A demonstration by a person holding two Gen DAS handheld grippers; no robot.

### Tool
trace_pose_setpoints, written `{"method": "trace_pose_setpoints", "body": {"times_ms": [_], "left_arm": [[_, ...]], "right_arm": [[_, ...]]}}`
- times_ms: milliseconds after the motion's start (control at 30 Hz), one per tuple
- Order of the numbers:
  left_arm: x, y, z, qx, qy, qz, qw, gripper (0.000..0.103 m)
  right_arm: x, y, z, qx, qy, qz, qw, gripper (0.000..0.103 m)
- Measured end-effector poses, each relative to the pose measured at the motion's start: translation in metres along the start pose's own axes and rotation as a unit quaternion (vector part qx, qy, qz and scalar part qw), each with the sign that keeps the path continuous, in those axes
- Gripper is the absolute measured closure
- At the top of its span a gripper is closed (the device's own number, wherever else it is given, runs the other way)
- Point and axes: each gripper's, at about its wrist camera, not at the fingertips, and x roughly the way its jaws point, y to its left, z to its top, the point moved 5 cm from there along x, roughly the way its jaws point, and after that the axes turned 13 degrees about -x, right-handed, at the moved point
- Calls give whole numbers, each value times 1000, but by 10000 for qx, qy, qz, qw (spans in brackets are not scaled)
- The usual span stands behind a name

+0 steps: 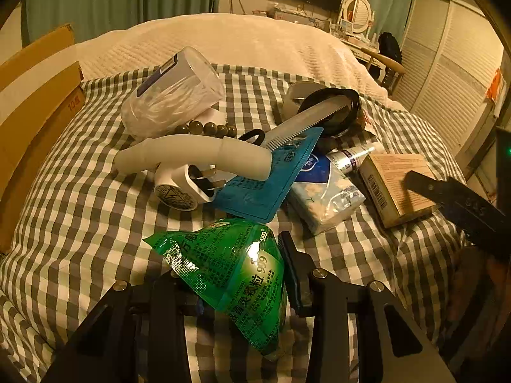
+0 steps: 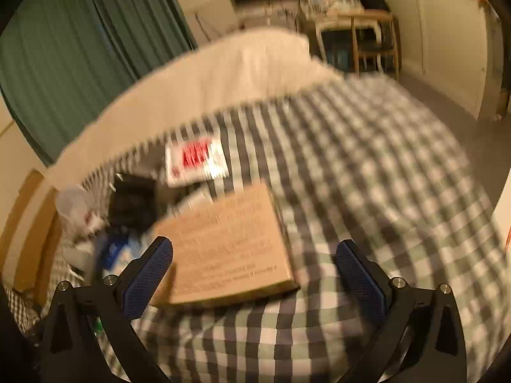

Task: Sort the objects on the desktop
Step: 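Grasp the tan medicine box with the right gripper and lift it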

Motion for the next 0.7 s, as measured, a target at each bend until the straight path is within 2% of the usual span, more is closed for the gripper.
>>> {"method": "trace_pose_setpoints", "body": {"times_ms": [33,100,167,267,367,433,467,567,600,700], "left_arm": [[0,1,1,-16,15,5,10000,65],[0,3,2,-45,13,30,10000,65],[-1,5,4,-74,-11,59,10000,65],[-4,4,5,-41,-68,80,9999,65],[-5,6,6,-47,-81,92,9999,65],[-3,9,6,-92,-54,120,9999,65],[-3,11,6,-119,-43,137,9998,65],[2,18,4,-177,74,194,9996,65],[4,20,2,-204,119,208,9995,65],[8,24,-2,-187,96,159,9997,65]], "right_arm": [[2,2,-1,-12,-22,53,10000,0],[-1,8,1,76,-101,353,9993,16],[-8,7,3,105,-209,371,9990,37],[-24,8,8,105,-474,468,9977,56],[-45,19,19,-106,-878,525,9947,69],[-62,34,27,-267,-1264,939,9872,73],[-64,39,27,-347,-1287,983,9862,73],[-58,61,25,-624,-1188,1154,9842,73],[-49,68,22,-661,-1038,1224,9848,73],[-34,75,16,-761,-796,1145,9873,73]]}}
